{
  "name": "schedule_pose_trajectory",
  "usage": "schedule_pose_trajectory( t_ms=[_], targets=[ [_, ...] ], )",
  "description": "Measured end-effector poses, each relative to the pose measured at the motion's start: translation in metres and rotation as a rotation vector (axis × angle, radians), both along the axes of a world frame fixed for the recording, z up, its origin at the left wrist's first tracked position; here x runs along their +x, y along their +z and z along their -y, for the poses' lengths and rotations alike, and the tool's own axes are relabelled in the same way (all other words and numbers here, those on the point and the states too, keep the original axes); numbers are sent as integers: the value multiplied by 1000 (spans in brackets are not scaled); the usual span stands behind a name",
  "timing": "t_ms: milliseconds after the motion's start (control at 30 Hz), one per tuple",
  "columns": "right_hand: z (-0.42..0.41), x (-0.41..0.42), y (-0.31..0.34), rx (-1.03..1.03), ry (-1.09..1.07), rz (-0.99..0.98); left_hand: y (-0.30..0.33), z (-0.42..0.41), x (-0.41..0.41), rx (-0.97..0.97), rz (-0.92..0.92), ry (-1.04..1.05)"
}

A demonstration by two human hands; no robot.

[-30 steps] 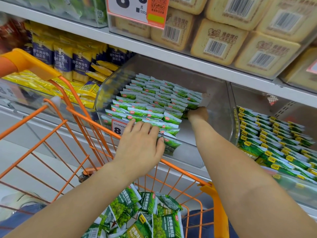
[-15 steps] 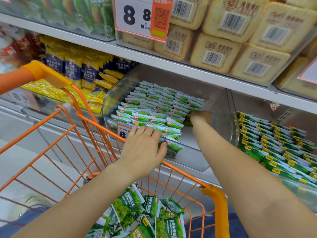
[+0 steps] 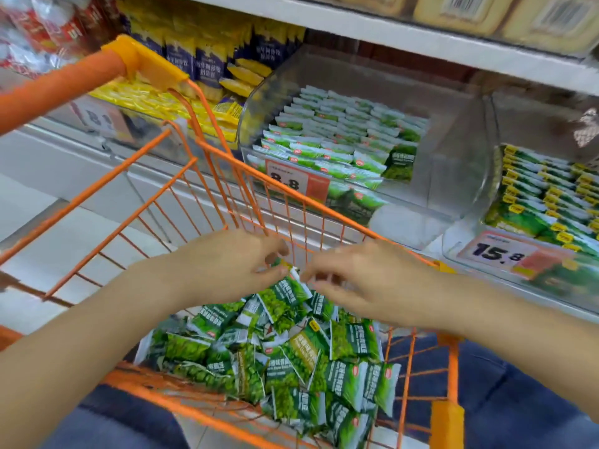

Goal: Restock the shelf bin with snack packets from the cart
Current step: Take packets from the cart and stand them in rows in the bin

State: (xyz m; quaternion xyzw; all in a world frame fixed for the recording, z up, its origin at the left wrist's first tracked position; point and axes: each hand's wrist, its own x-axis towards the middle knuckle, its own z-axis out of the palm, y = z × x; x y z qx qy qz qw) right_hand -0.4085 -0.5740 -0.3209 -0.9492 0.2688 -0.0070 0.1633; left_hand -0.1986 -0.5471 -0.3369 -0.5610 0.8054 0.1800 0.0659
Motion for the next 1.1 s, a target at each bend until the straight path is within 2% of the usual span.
schedule_pose_trajectory(
  t_ms=[100,167,267,533,600,667,700,767,833,900,933,1000,1100],
  targets=[
    [0,18,-36,58,240,-625,-23,3,10,164,137,37],
    [0,26,-67,-20,371,-831,-29,6,13,229,187,58],
    [2,27,-99,16,456,-1009,-32,6,15,205,82,88],
    [9,21,-88,-31,429,-1134,-37,8,17,245,92,83],
    [12,22,-78,49,331,-945,-35,9,18,178,73,84],
    [21,22,-60,111,201,-623,-33,9,20,28,33,110],
    [26,21,-47,157,106,-460,-31,8,21,-55,-19,134],
    [34,17,-26,300,-117,-118,-26,8,19,-143,-249,221],
    [34,12,-19,500,-331,239,-15,10,10,-10,-641,410],
    [26,7,-17,680,-488,557,-2,11,6,312,-1056,633],
    [21,6,-17,754,-541,666,3,12,6,426,-1192,696],
    [15,4,-17,844,-613,791,9,11,8,496,-1346,739],
    [11,4,-16,956,-669,944,17,7,8,392,-1413,703]
  ],
)
